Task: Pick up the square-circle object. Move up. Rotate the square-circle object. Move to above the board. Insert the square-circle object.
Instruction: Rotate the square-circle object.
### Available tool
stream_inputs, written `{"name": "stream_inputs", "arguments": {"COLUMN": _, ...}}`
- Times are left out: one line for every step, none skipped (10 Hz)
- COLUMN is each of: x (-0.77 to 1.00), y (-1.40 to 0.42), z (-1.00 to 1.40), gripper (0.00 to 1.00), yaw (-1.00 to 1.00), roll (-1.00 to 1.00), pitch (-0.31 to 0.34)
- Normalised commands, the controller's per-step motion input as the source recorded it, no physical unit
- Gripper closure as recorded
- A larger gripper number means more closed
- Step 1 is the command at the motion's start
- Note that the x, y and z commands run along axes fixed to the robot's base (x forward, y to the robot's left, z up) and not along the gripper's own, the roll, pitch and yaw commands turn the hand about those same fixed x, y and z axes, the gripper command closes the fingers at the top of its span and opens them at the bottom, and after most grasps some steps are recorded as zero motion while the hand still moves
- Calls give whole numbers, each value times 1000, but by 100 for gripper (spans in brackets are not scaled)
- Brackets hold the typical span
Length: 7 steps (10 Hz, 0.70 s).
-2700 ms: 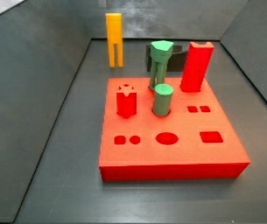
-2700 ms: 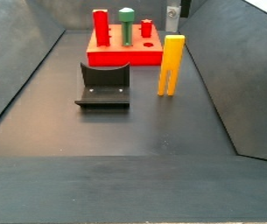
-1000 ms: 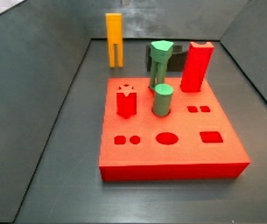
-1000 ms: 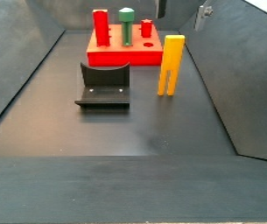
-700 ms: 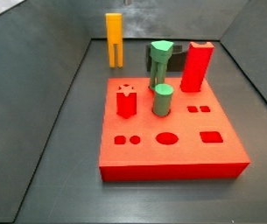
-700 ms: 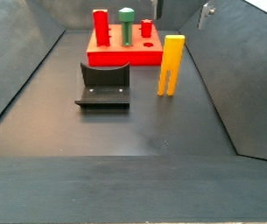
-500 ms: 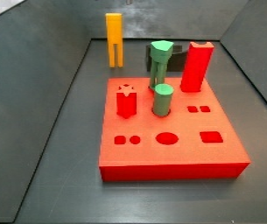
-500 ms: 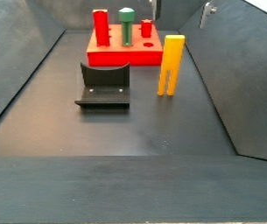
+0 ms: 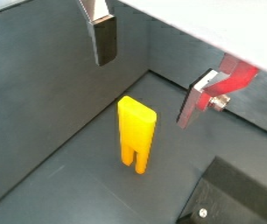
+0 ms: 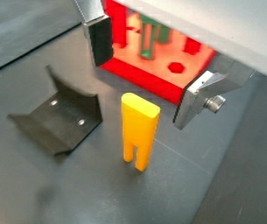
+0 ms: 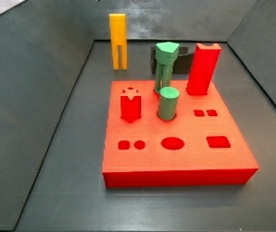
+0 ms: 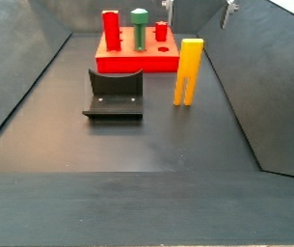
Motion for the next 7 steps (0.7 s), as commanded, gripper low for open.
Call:
{"name": "stream_inputs", "arguments": {"x": 36, "y": -1, "z": -17, "gripper": 0, "yaw": 423, "roll": -23, "pitch": 64}}
{"name": "stream_inputs", "arguments": {"x": 37, "y": -1, "z": -16, "gripper": 0, "yaw": 268, "roll": -23, "pitch": 63}}
{"name": "stream_inputs", "arguments": {"x": 0, "y": 0, "z": -1000, "gripper": 0, "yaw": 147, "roll": -23, "pitch": 63}}
{"name": "stream_inputs", "arguments": {"x": 7, "y": 1, "z": -1000, "gripper": 0, "yaw": 113, "roll": -22, "pitch": 55}}
{"name": "stream_inputs", "arguments": {"x": 32, "y": 2, "z": -1000, "gripper": 0, "yaw": 72, "roll": -18, "pitch": 5}}
{"name": "stream_inputs", "arguments": {"x": 23, "y": 0, "z": -905, "gripper": 0, "yaw": 52, "roll": -18, "pitch": -21}}
{"name": "stream_inputs", "arguments": {"x": 17, "y": -2, "z": -746, "gripper": 0, "yaw": 46, "roll": -17, "pitch": -38}}
